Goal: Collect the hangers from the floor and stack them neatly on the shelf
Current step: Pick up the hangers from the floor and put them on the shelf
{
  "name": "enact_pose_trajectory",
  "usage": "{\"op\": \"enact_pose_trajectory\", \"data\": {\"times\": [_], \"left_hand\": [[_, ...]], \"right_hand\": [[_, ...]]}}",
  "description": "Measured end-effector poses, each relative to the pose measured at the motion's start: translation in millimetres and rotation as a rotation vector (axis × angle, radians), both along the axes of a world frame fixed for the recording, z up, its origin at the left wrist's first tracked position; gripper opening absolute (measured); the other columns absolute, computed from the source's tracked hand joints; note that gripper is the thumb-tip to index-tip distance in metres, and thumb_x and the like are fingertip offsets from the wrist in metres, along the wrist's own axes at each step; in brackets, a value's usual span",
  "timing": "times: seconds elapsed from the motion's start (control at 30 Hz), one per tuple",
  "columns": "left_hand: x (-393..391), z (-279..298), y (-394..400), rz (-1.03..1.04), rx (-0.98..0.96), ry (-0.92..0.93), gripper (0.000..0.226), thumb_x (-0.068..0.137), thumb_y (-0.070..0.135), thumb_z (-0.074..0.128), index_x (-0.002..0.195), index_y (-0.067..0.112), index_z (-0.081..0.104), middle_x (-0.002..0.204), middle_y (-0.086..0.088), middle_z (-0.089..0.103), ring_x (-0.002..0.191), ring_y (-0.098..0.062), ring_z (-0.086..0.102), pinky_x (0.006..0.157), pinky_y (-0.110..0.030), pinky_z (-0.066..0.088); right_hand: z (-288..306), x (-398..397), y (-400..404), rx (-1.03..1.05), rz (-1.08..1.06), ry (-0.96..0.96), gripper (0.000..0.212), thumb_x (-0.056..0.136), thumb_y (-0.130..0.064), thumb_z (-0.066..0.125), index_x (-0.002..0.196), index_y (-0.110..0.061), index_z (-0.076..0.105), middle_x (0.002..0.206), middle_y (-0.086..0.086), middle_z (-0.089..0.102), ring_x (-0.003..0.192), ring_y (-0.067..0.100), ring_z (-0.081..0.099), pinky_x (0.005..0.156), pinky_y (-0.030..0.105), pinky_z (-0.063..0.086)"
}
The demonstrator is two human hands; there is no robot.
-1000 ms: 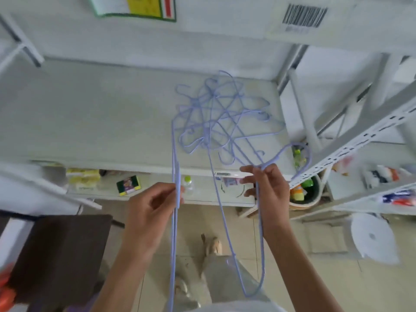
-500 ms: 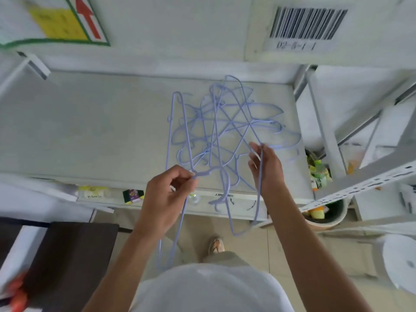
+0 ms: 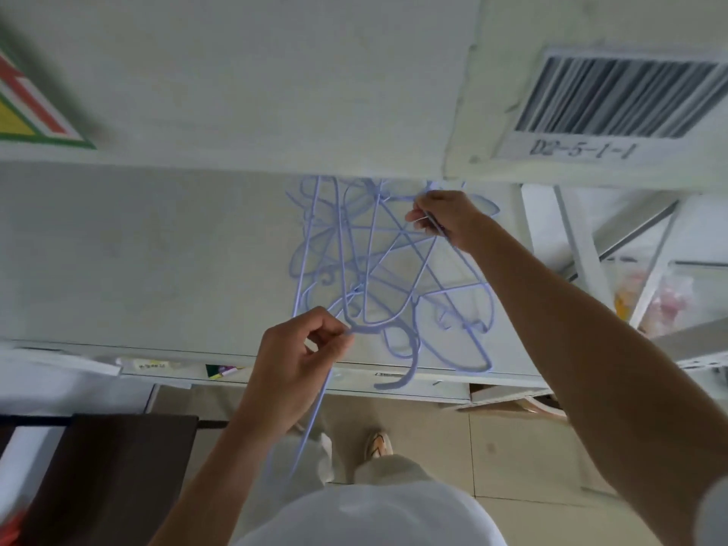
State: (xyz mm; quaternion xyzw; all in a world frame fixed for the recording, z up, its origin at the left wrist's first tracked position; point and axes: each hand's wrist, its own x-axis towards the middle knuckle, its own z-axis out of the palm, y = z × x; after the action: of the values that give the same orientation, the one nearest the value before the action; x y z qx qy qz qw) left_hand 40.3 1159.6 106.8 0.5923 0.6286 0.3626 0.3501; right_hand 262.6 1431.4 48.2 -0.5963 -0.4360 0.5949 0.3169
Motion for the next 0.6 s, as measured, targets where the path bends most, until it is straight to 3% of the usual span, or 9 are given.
{"op": "enact_pose_trajectory", "data": {"times": [0.1, 0.2, 0.27, 0.33, 0.43, 0.5, 0.6], "left_hand": [[0.5, -1.2, 7.7, 0.012, 0.013, 0.019, 0.014, 0.090, 0.011, 0.074, 0.081, 0.020, 0.071, 0.074, 0.015, 0.068, 0.066, -0.004, 0.060, 0.057, -0.010, 0.040], [-0.7, -4.3, 18.4, -0.008, 0.044, 0.056, 0.015, 0.090, 0.014, 0.075, 0.080, 0.023, 0.069, 0.076, 0.014, 0.069, 0.067, -0.006, 0.062, 0.058, -0.010, 0.043], [-2.3, -6.8, 25.8, -0.029, 0.055, 0.106, 0.015, 0.089, 0.016, 0.077, 0.079, 0.023, 0.069, 0.071, 0.013, 0.069, 0.070, -0.007, 0.065, 0.061, -0.010, 0.044], [-4.8, -10.0, 33.7, -0.064, 0.068, 0.168, 0.011, 0.088, 0.019, 0.079, 0.080, 0.019, 0.070, 0.069, 0.013, 0.070, 0.070, -0.007, 0.066, 0.063, -0.015, 0.047], [-10.9, -14.8, 53.5, -0.149, 0.052, 0.231, 0.014, 0.086, 0.029, 0.078, 0.079, 0.020, 0.070, 0.068, 0.009, 0.071, 0.066, -0.009, 0.067, 0.066, -0.031, 0.055], [-12.3, -15.5, 73.2, -0.189, 0.063, 0.284, 0.018, 0.082, 0.035, 0.078, 0.076, 0.020, 0.069, 0.063, 0.010, 0.068, 0.061, -0.004, 0.064, 0.065, -0.035, 0.055], [-3.6, -13.0, 109.3, -0.254, 0.102, 0.461, 0.018, 0.080, 0.038, 0.082, 0.078, 0.022, 0.072, 0.065, 0.011, 0.069, 0.061, -0.003, 0.061, 0.063, -0.029, 0.051]], "right_hand": [[-8.8, -5.7, 15.6, 0.004, -0.025, -0.192, 0.015, 0.098, -0.010, 0.066, 0.087, 0.000, 0.067, 0.051, 0.003, 0.064, 0.042, 0.007, 0.060, 0.043, 0.018, 0.048], [-18.8, -4.9, 10.9, 0.128, 0.051, -0.595, 0.026, 0.091, -0.026, 0.071, 0.074, -0.006, 0.070, 0.059, 0.005, 0.056, 0.064, 0.017, 0.058, 0.063, 0.027, 0.044], [-21.1, -6.1, -2.5, 0.172, 0.067, -0.712, 0.037, 0.091, -0.030, 0.067, 0.062, -0.008, 0.059, 0.060, 0.008, 0.051, 0.081, 0.027, 0.059, 0.068, 0.027, 0.037], [-21.4, -8.5, -13.5, 0.185, 0.017, -0.711, 0.037, 0.091, -0.025, 0.062, 0.059, -0.008, 0.054, 0.067, 0.014, 0.055, 0.093, 0.034, 0.060, 0.069, 0.029, 0.036], [-16.7, -4.4, -24.8, 0.260, -0.099, -0.688, 0.023, 0.092, -0.017, 0.052, 0.081, -0.004, 0.068, 0.092, 0.022, 0.071, 0.095, 0.038, 0.063, 0.074, 0.035, 0.041], [-14.4, 4.5, -38.6, 0.255, -0.217, -0.456, 0.020, 0.090, -0.015, 0.057, 0.100, -0.012, 0.075, 0.092, 0.007, 0.074, 0.087, 0.027, 0.064, 0.079, 0.035, 0.048], [-14.6, 24.6, -66.7, 0.183, -0.275, -0.047, 0.018, 0.084, -0.009, 0.064, 0.095, -0.019, 0.073, 0.082, 0.000, 0.074, 0.080, 0.020, 0.065, 0.075, 0.034, 0.051]]}}
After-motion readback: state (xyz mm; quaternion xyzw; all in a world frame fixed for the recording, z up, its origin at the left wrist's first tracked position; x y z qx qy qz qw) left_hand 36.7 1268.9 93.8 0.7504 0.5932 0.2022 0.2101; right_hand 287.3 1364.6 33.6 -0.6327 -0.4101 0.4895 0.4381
